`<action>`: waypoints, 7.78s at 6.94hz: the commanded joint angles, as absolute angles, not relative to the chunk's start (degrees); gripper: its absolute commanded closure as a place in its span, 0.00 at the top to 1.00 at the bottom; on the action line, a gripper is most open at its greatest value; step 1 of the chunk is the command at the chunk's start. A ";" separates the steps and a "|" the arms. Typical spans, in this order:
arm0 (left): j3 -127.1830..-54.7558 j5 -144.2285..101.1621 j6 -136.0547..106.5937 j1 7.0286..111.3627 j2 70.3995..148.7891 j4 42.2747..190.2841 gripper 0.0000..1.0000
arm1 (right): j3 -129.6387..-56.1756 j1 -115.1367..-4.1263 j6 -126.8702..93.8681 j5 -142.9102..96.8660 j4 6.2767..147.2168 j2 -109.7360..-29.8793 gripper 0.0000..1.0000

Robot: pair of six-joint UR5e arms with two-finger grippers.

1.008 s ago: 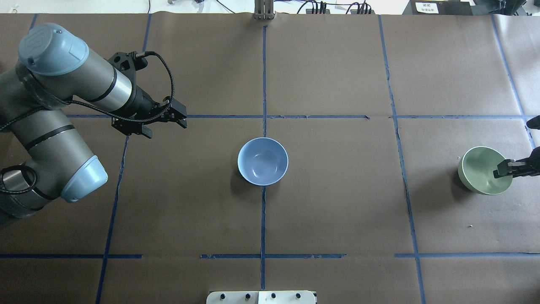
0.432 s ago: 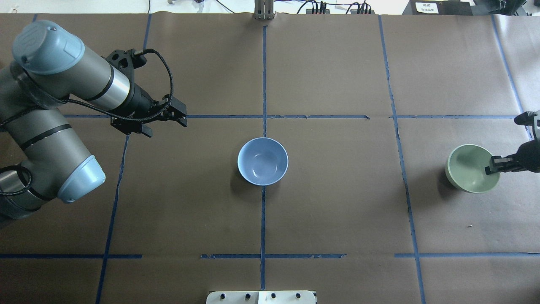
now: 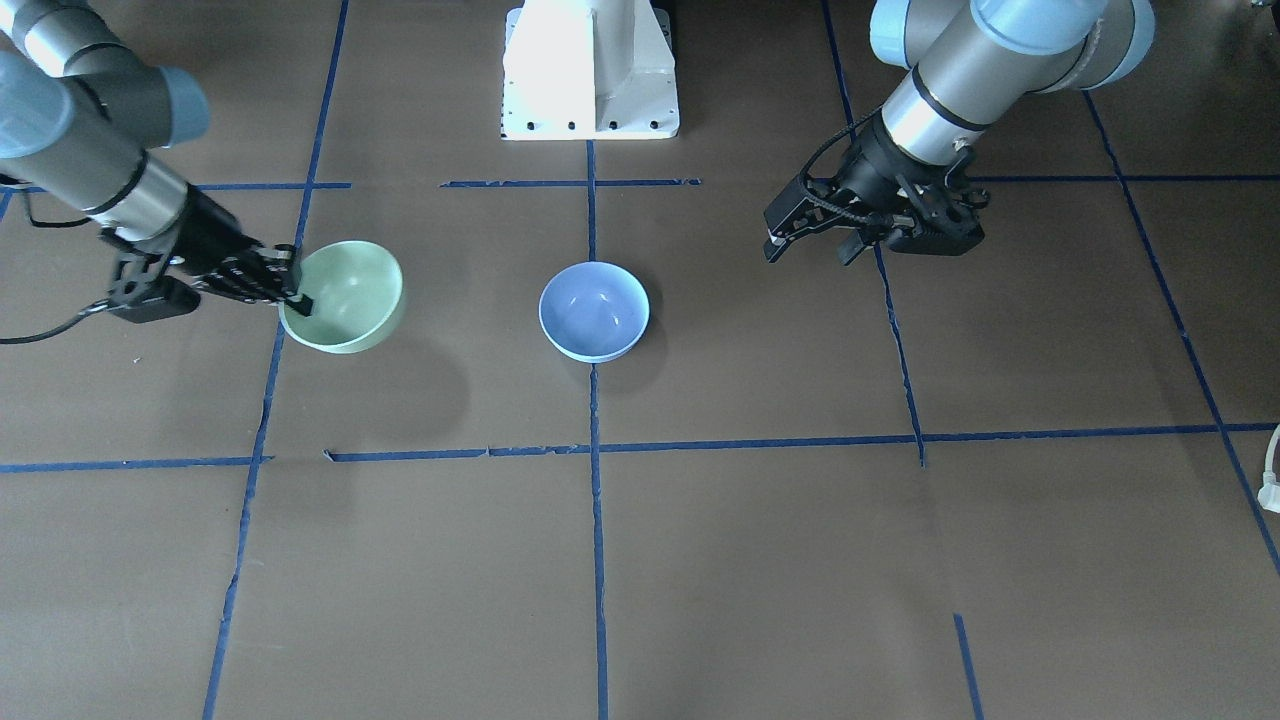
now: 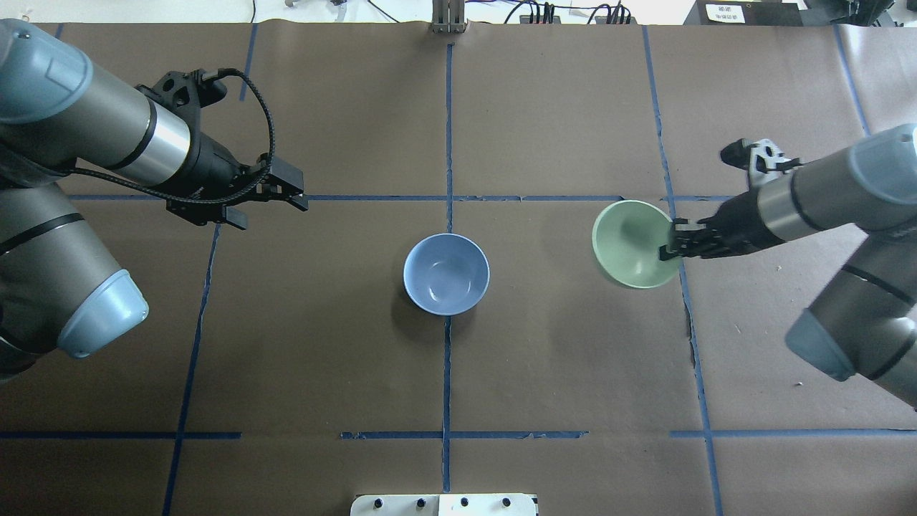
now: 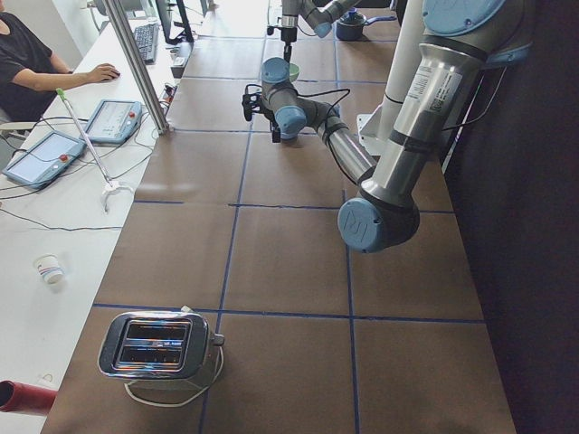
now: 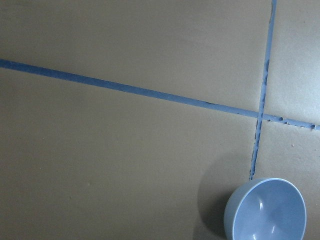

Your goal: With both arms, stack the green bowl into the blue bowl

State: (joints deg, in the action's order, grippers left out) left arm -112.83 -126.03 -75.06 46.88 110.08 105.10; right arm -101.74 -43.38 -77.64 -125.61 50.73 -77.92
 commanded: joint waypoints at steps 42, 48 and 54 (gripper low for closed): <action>-101.69 -138.16 10.63 93.69 84.11 78.75 1.00 | -100.11 -90.53 9.32 -135.09 96.24 -98.44 1.00; -100.55 -134.33 10.81 93.52 84.11 82.97 1.00 | -100.11 -90.53 8.09 -135.00 96.24 -98.70 1.00; -100.63 -133.95 11.07 93.43 83.06 82.62 1.00 | -100.11 -90.53 8.00 -135.09 96.24 -98.70 1.00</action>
State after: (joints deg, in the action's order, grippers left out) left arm -100.52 -133.96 11.06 93.44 83.65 82.62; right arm -100.10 -90.50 8.00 -135.08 96.24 -98.74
